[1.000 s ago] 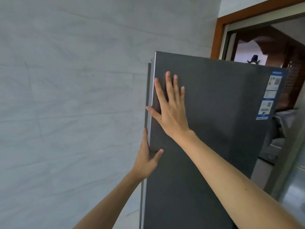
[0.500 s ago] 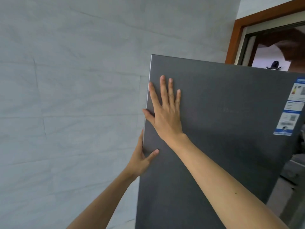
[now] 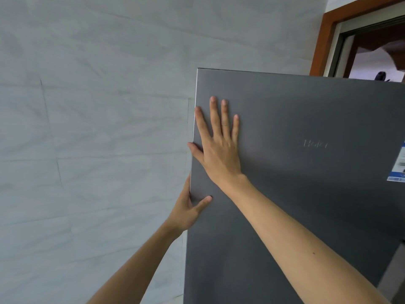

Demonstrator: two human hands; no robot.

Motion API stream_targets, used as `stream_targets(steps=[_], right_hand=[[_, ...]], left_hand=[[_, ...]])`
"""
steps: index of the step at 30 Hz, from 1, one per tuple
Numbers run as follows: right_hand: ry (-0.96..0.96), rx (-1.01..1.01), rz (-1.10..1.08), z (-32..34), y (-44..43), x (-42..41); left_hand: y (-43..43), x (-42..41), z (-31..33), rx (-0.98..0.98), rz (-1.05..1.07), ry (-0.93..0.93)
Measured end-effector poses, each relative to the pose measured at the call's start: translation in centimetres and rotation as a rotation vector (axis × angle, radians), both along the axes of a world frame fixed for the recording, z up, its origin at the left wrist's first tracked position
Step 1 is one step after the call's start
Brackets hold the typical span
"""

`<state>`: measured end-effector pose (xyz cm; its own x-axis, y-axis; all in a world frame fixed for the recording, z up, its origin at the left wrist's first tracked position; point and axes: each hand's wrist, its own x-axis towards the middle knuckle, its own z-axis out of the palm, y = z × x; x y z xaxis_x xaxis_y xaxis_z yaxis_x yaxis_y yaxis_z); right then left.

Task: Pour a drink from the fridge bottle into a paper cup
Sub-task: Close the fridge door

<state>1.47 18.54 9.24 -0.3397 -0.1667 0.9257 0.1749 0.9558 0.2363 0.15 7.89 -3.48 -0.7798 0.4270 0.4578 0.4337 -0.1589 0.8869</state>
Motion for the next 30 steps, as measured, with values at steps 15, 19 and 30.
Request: stream_targets(steps=[15, 19, 30], right_hand=[[0.054, 0.011, -0.079, -0.4, 0.0, -1.6], [0.047, -0.002, -0.090, -0.4, -0.2, -1.5], [-0.054, -0.043, -0.160, -0.4, -1.1, -0.2]], left_hand=[[0.1, -1.9, -0.6, -0.064, 0.000, 0.038], [-0.3, -1.7, -0.2, -0.085, -0.007, 0.077], [-1.5, -2.3, 0.4, -0.165, -0.050, 0.081]])
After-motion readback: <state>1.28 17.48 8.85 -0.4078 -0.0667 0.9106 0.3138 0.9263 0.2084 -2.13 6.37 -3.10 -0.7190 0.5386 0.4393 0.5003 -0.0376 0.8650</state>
